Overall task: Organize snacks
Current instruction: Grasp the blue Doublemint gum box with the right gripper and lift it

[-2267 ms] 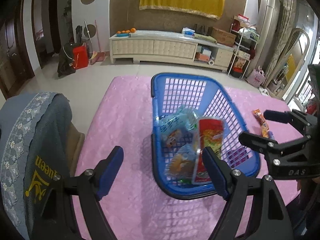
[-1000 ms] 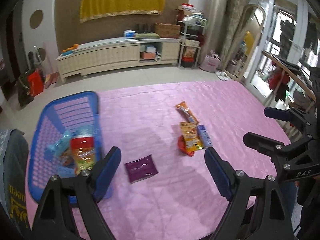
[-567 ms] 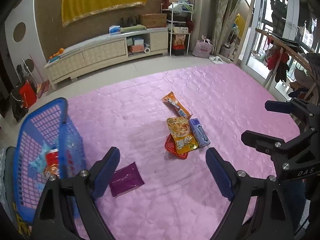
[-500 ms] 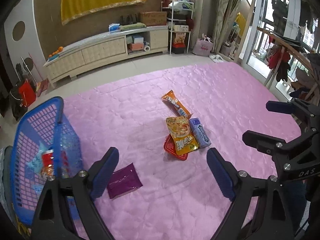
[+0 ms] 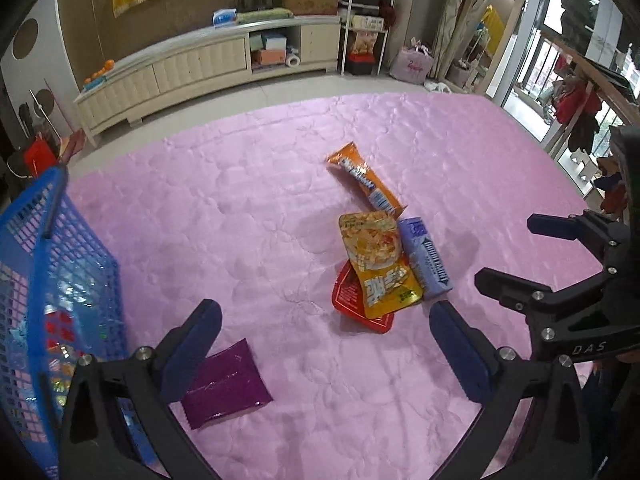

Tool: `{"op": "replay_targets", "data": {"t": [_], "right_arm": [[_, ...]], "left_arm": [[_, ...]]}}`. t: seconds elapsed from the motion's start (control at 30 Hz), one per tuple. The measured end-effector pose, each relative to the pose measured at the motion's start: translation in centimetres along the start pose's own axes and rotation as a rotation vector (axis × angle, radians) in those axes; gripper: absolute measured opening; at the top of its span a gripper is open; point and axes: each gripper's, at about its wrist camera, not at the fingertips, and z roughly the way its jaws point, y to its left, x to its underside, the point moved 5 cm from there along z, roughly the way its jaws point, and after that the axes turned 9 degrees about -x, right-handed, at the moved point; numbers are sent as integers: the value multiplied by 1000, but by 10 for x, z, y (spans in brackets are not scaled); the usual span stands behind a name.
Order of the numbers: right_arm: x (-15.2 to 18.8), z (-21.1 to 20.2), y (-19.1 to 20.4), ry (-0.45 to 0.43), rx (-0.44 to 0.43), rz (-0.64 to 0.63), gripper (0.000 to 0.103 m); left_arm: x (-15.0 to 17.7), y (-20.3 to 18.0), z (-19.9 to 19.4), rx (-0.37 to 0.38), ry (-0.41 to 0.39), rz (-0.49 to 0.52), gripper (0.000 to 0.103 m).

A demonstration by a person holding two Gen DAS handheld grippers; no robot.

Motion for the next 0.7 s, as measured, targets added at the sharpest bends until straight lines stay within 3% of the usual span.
{"op": "replay_targets", "data": {"t": [0.47,0.7], "right_arm": [[-8,52,-15,82,-7,46,101],[-9,58,-9,88,15,1,71]], "left_arm": [[-6,12,44,15,81,1,103],[-3,16,46,39,94,-18,103]]}}
